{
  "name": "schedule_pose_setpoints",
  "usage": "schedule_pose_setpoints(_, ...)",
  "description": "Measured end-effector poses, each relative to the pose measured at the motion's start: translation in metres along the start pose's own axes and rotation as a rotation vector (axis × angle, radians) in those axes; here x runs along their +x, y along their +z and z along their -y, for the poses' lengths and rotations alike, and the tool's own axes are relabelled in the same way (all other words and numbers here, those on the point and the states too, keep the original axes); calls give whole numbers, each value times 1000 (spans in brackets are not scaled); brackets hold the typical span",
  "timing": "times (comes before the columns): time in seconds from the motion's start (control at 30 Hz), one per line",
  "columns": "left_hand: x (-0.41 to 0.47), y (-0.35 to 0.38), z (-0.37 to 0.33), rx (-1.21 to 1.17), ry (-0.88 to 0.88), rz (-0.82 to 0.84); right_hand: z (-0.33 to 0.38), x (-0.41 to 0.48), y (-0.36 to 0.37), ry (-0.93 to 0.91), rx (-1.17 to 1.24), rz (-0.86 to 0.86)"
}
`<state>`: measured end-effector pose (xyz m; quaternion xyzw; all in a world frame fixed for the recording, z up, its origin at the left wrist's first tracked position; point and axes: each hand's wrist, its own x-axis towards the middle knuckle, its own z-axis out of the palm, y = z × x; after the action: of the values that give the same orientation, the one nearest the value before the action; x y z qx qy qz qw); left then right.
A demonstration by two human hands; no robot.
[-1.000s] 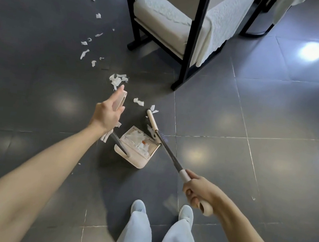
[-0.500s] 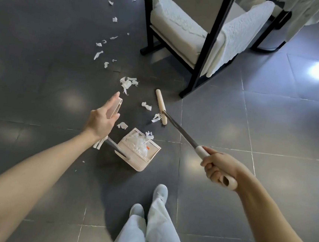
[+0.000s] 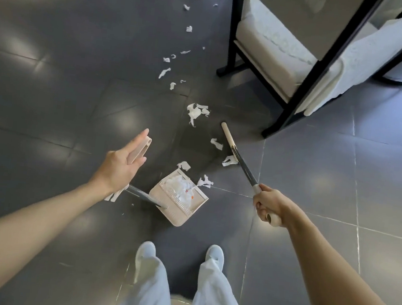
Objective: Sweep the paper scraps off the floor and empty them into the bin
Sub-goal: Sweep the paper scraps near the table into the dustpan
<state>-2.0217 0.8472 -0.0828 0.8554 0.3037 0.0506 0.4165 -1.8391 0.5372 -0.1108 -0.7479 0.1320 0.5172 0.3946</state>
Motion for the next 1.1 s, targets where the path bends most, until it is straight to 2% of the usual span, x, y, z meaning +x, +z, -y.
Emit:
schedule_pose_setpoints(0.2, 20, -52, 49, 74, -35, -75, 26, 9, 74, 57, -86, 71)
schedule_pose_setpoints(0.3, 37, -65, 63, 181, 68, -57, 25, -7, 116, 94, -37, 80)
schedule_pose_setpoints(0.4, 59, -70, 67, 132, 144, 21, 25, -30, 156, 113, -40, 133)
schedule_pose_setpoints(0.63, 86, -77, 83, 87, 198, 71, 8, -94, 181, 215, 221, 240)
schedule_pose_setpoints(0.77, 67, -87, 98, 71, 204, 86, -6, -125, 179, 199, 313, 192)
schedule_pose_setpoints(1.1, -33, -105, 118, 46, 239, 8, -67, -146, 202, 0, 227, -40)
